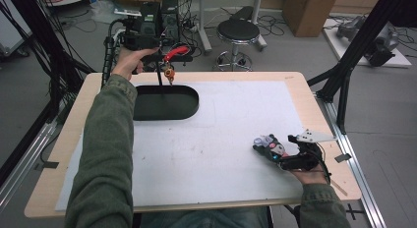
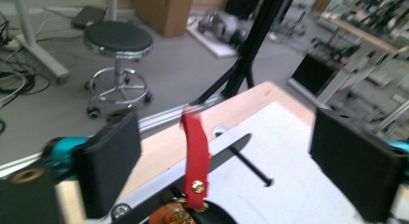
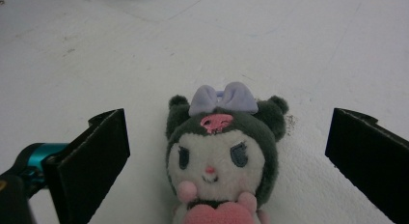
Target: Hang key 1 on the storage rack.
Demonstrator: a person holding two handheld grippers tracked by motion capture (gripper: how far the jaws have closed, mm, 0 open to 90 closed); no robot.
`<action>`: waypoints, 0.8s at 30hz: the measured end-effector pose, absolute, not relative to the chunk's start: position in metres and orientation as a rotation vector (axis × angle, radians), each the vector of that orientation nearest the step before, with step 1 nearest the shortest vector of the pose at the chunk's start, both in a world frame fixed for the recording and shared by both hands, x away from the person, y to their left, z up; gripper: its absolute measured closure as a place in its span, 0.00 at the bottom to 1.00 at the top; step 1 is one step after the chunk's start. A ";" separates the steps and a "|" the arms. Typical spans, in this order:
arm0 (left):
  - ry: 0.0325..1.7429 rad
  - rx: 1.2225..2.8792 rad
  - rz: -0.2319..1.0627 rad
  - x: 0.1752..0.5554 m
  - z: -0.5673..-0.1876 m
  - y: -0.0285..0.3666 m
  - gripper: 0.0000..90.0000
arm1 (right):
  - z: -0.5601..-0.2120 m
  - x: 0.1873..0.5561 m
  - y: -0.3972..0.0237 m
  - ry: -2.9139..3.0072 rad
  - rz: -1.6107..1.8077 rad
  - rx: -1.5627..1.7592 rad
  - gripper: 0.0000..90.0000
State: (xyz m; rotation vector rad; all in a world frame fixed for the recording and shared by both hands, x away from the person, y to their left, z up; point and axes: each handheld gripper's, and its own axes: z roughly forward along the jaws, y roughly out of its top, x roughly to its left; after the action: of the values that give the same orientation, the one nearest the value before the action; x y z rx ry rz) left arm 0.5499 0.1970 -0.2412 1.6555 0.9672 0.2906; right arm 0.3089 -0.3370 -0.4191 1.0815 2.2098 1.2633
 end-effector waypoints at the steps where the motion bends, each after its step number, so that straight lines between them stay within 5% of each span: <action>1: 0.961 1.662 0.293 0.547 -0.240 0.198 0.11 | -0.419 0.309 -0.336 2.212 1.265 1.085 0.01; 10: 0.900 1.733 0.332 0.521 -0.238 0.202 0.02 | -0.420 0.311 -0.333 2.231 1.251 1.052 0.01; 24: 0.855 1.755 0.412 0.486 -0.236 0.215 0.03 | -0.419 0.310 -0.331 2.233 1.249 1.059 0.01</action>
State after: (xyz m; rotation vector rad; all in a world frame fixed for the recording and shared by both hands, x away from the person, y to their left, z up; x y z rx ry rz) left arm 0.4864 0.2148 -0.2356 1.7553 0.8547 0.4118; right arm 0.3104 -0.3312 -0.4191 1.0593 2.2332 1.2487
